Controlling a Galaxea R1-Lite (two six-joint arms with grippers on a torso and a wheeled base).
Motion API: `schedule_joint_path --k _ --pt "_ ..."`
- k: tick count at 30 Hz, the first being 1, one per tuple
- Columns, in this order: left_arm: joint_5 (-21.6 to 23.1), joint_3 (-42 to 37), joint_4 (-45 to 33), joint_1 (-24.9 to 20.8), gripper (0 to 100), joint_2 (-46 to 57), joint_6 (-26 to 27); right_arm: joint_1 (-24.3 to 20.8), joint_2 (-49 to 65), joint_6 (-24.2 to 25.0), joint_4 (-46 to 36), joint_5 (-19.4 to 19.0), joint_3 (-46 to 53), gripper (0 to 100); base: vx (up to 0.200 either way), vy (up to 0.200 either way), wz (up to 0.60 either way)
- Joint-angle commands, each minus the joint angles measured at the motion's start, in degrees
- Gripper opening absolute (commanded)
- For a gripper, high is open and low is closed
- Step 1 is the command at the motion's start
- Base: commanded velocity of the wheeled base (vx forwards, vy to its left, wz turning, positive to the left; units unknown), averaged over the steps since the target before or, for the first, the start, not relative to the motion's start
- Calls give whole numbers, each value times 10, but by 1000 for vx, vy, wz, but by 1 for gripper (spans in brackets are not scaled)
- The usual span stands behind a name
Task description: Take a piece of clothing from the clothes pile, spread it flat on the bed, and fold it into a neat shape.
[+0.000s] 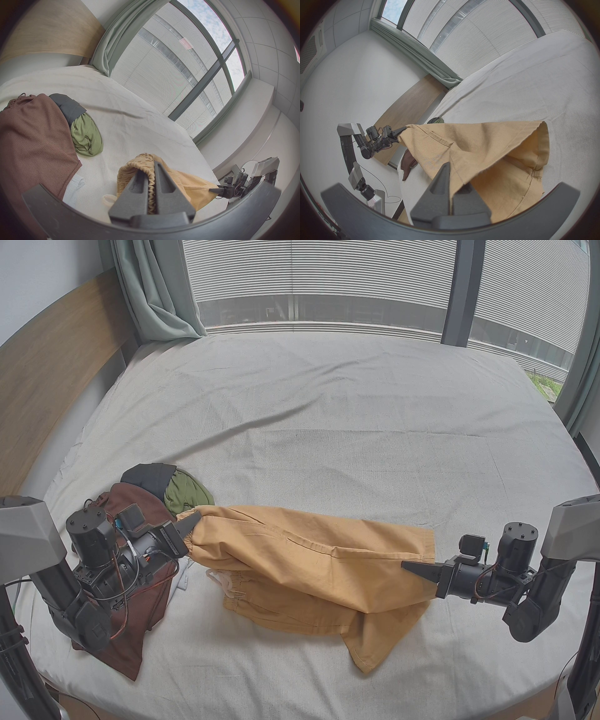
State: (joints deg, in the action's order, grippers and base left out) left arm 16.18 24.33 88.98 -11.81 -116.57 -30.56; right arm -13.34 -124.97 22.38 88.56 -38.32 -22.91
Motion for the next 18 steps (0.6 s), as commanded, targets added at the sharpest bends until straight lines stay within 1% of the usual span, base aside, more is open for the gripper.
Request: schedule_joint_path --k 1,10,11,15,18 --pt "0 2 2 -1 0 6 0 -3 20 0 -1 0 1 0 0 0 0" --pt "5 1 2 3 0 24 0 -5 26 0 -1 0 7 0 0 0 0" --pt "21 1 2 5 0 38 1 -4 30 1 -1 0 4 0 0 0 0" --pt "25 -2 1 7 0 47 2 -1 31 0 0 0 2 0 0 0 0" --pt "25 -2 1 9 0 48 17 -1 31 0 0 0 1 0 0 0 0"
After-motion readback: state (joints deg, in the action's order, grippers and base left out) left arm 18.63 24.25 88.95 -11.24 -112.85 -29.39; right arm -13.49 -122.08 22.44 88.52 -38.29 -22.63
